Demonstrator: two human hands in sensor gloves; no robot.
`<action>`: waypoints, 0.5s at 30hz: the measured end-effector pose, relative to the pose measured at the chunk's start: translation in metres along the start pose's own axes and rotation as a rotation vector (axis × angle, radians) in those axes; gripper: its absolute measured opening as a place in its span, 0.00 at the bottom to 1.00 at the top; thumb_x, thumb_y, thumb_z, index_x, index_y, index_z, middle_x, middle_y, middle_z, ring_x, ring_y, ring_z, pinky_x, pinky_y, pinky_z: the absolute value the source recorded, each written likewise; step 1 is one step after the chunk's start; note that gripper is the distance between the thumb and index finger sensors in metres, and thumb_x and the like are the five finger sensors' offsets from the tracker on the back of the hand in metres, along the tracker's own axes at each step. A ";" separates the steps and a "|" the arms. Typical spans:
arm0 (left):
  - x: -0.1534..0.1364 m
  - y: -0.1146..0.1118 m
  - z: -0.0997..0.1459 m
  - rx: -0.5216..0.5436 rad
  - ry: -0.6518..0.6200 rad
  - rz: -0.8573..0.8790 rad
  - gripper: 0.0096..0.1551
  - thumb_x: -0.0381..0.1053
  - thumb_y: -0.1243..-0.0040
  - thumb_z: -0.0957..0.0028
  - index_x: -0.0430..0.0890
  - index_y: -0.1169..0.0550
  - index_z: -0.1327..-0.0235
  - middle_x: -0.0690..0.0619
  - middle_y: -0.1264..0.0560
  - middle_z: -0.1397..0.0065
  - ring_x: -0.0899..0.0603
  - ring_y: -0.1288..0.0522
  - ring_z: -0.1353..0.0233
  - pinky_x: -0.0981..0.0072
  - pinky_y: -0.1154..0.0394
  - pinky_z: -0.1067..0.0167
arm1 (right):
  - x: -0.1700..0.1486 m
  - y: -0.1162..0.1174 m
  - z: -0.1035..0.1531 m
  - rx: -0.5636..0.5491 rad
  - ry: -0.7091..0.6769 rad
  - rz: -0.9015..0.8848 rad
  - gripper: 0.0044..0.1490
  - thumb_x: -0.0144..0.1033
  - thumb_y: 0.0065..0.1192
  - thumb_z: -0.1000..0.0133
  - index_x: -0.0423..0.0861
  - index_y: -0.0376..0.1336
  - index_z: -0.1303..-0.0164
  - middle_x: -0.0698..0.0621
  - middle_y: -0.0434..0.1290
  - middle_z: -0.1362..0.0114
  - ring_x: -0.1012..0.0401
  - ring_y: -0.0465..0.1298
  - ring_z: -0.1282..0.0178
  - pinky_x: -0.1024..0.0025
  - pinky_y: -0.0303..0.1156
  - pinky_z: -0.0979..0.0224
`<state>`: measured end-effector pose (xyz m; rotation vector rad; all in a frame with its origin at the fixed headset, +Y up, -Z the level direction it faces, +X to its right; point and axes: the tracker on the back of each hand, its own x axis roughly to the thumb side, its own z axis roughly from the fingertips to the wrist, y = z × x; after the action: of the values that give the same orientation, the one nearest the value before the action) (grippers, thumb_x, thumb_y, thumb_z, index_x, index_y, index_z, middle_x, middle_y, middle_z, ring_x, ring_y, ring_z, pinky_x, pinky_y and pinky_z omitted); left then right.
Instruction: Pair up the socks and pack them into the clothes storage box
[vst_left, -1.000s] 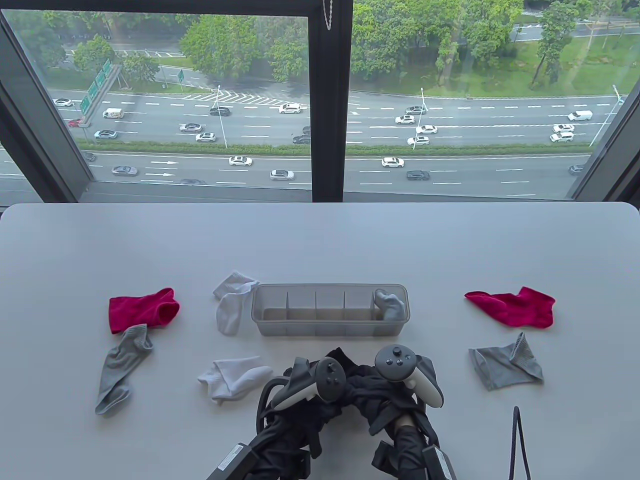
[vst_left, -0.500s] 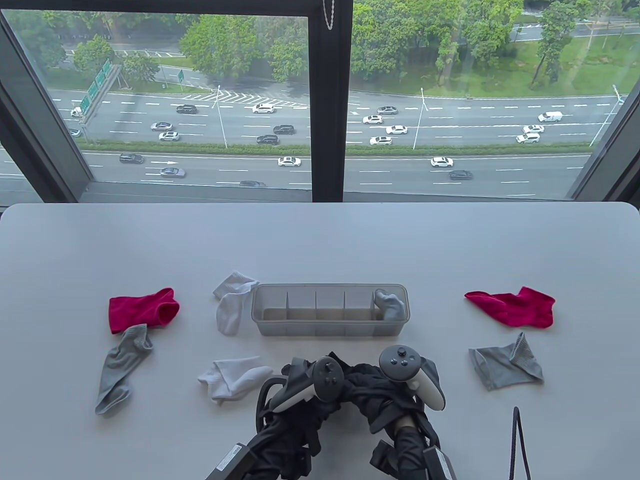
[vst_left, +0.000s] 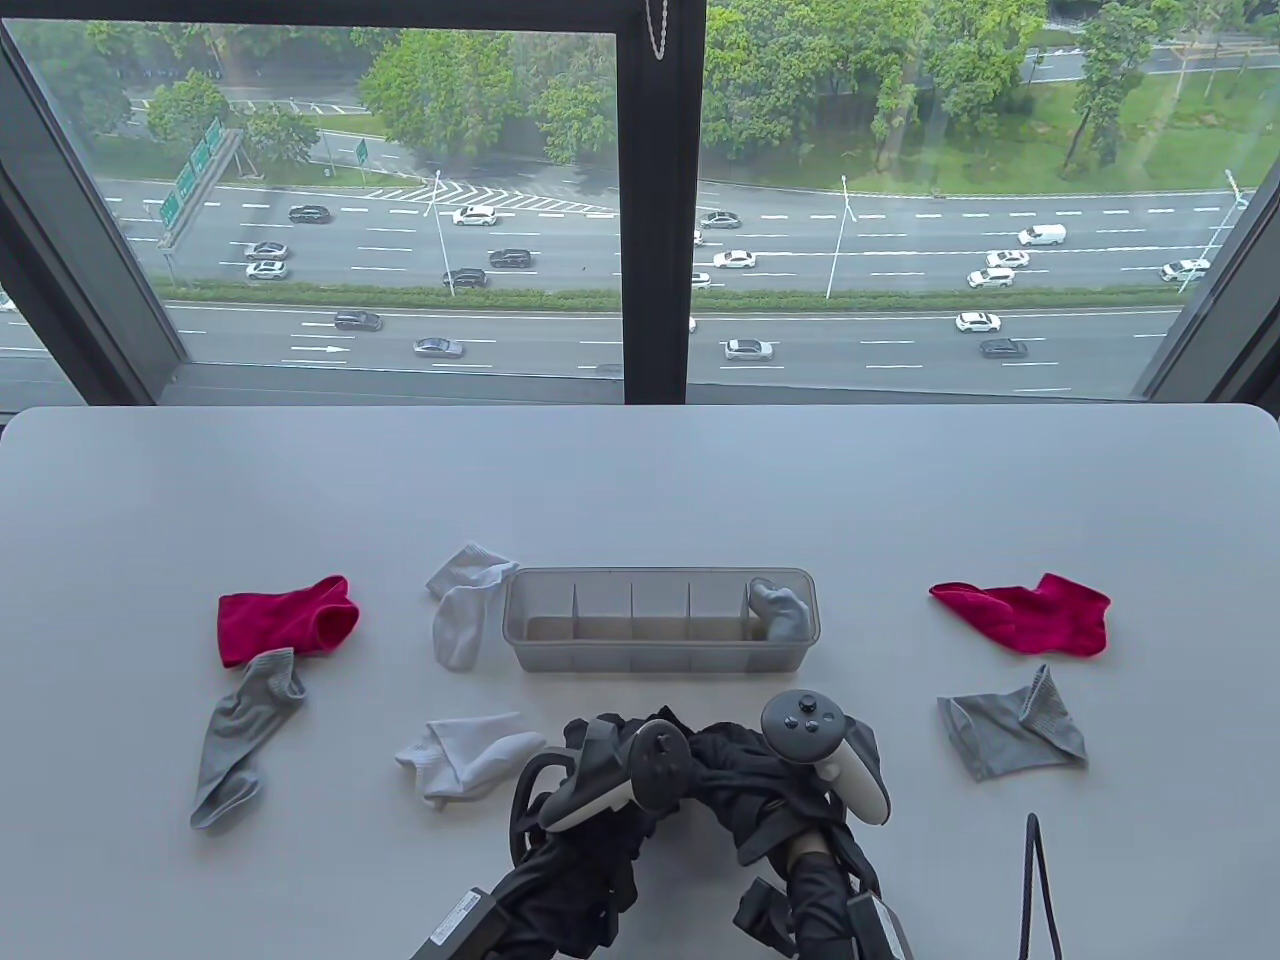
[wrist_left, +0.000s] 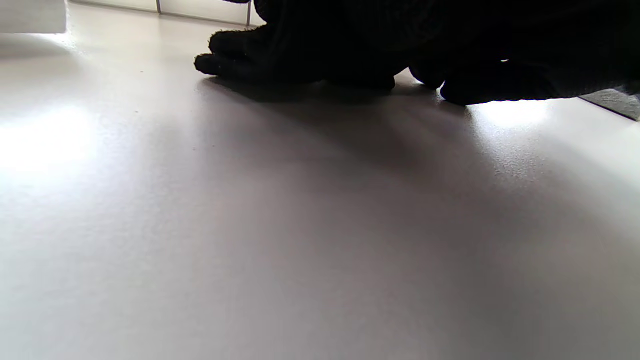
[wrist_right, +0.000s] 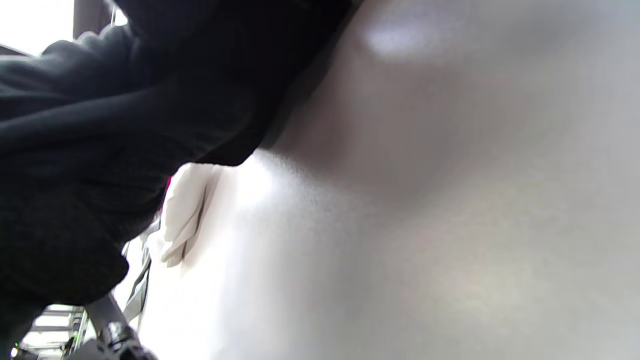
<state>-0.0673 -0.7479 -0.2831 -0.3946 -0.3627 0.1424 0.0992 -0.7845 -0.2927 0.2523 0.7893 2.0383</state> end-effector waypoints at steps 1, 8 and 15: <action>-0.002 0.001 0.001 -0.010 -0.013 0.019 0.27 0.48 0.50 0.40 0.34 0.31 0.34 0.34 0.45 0.17 0.25 0.51 0.17 0.25 0.56 0.24 | 0.002 0.000 0.000 0.007 0.005 0.024 0.42 0.50 0.53 0.39 0.48 0.45 0.17 0.35 0.33 0.15 0.42 0.26 0.22 0.47 0.31 0.21; -0.009 0.003 0.003 -0.071 0.039 -0.024 0.31 0.57 0.42 0.46 0.38 0.33 0.40 0.33 0.51 0.16 0.25 0.54 0.17 0.25 0.55 0.24 | 0.012 0.005 -0.004 -0.016 -0.044 -0.007 0.31 0.46 0.49 0.36 0.36 0.62 0.32 0.35 0.41 0.15 0.41 0.31 0.20 0.39 0.32 0.22; -0.016 0.004 0.005 -0.031 -0.010 0.054 0.26 0.55 0.41 0.45 0.38 0.28 0.43 0.34 0.43 0.18 0.25 0.49 0.17 0.26 0.50 0.25 | 0.019 0.003 -0.001 -0.051 -0.092 0.029 0.31 0.45 0.53 0.36 0.40 0.58 0.27 0.34 0.40 0.14 0.39 0.33 0.19 0.33 0.35 0.23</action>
<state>-0.0842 -0.7459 -0.2855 -0.4345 -0.3643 0.1912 0.0858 -0.7702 -0.2940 0.3280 0.6802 2.0556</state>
